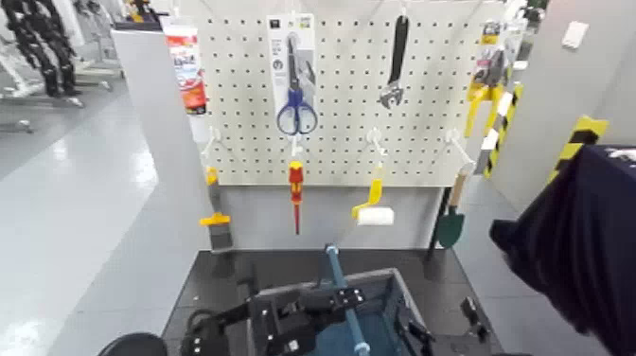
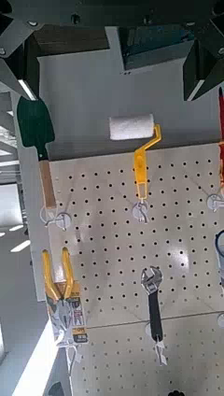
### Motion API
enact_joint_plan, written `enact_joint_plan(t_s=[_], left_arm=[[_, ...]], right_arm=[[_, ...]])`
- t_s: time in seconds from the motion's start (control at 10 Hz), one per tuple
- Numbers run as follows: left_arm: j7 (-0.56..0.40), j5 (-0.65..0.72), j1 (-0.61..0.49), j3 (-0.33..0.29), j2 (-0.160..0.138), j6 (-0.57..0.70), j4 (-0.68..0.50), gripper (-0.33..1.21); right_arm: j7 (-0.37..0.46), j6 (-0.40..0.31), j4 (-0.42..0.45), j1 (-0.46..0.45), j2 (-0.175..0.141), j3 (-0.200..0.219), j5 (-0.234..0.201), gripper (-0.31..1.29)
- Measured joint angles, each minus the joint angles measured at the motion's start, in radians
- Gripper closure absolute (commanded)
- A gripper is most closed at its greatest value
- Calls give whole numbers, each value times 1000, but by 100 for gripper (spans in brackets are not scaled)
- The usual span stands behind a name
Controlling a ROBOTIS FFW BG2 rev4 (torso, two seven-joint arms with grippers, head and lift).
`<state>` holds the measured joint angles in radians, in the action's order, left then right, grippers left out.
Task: Grasp the handle of the crate.
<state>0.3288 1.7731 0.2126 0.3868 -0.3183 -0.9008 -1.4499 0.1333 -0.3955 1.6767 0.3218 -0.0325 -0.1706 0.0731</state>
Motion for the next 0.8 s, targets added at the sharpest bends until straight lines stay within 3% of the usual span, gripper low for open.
enact_joint_plan(t_s=[0.4,0.8], left_arm=[[-29,45,-36,-18,-34,-16,-71,114],[-46,70,-44,-17,-46,-23,-93,114]], right_arm=[[-1,4,-1,-1,-1,-1,-3,14],[4,15,1,-2,-1,-1,-5,14]])
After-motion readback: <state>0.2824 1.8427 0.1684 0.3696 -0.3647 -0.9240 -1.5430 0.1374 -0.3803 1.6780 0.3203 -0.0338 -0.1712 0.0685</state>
